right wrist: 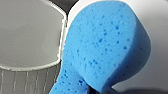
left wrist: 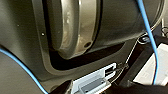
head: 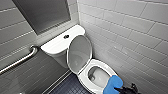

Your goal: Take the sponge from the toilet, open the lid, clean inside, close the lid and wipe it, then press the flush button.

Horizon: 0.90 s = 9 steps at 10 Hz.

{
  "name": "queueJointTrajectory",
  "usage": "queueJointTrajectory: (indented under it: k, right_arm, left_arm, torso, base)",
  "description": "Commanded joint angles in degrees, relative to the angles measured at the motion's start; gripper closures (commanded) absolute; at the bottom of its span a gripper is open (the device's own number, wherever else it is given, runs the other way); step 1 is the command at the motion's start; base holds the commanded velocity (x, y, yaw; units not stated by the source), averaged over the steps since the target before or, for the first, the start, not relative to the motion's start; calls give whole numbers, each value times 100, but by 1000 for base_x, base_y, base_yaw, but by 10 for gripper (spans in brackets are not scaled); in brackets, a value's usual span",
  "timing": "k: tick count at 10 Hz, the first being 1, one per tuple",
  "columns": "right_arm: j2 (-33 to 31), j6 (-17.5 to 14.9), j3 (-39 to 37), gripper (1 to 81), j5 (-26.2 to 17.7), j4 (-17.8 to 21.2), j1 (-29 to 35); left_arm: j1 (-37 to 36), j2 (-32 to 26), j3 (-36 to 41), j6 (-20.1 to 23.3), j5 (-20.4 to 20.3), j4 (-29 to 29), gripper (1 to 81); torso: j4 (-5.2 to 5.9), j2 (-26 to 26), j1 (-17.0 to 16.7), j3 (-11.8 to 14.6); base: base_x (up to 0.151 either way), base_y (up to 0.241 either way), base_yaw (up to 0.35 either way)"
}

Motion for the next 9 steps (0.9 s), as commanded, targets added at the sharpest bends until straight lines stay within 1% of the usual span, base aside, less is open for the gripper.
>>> queueJointTrajectory:
  k: [1, 3, 5, 6, 7, 8, 9]
  right_arm:
    - [163, -13, -821, 811, -1398, 376, 1535]
    - [778, -14, -1874, 811, -2058, 403, 1984]
    - [1543, -22, -2974, 811, -2664, 272, 2291]
    - [1842, -22, -3309, 811, -2946, 176, 2476]
    - [2149, -13, -3616, 811, -3131, 8, 2608]
    - [2388, -13, -3907, 811, -3324, -27, 2696]
    - [2633, -13, -4179, 811, -3395, -88, 2714]
  left_arm:
    - [219, 27, 84, 8, 549, 34, 10]
    - [219, 27, 84, 8, 549, 34, 10]
    - [210, 18, 84, 8, 549, 34, 10]
    - [218, 18, 84, 8, 549, 34, 10]
    - [219, 18, 93, 8, 549, 25, 10]
    - [210, 18, 84, 8, 549, 25, 10]
    - [192, 18, 93, 8, 549, 25, 10]
  torso:
    - [0, 0, 0, 0]
    - [0, 0, 0, 0]
    - [0, 0, 0, -2]
    - [0, 0, 0, -2]
    - [0, 0, 0, -2]
    - [0, 0, 0, -2]
    - [0, 0, 0, -2]
  base:
    - [0, 0, 0]
    - [0, 0, 0]
    - [0, 0, 0]
    - [0, 0, 0]
    - [0, 0, 0]
    - [0, 0, 0]
    - [0, 0, 0]
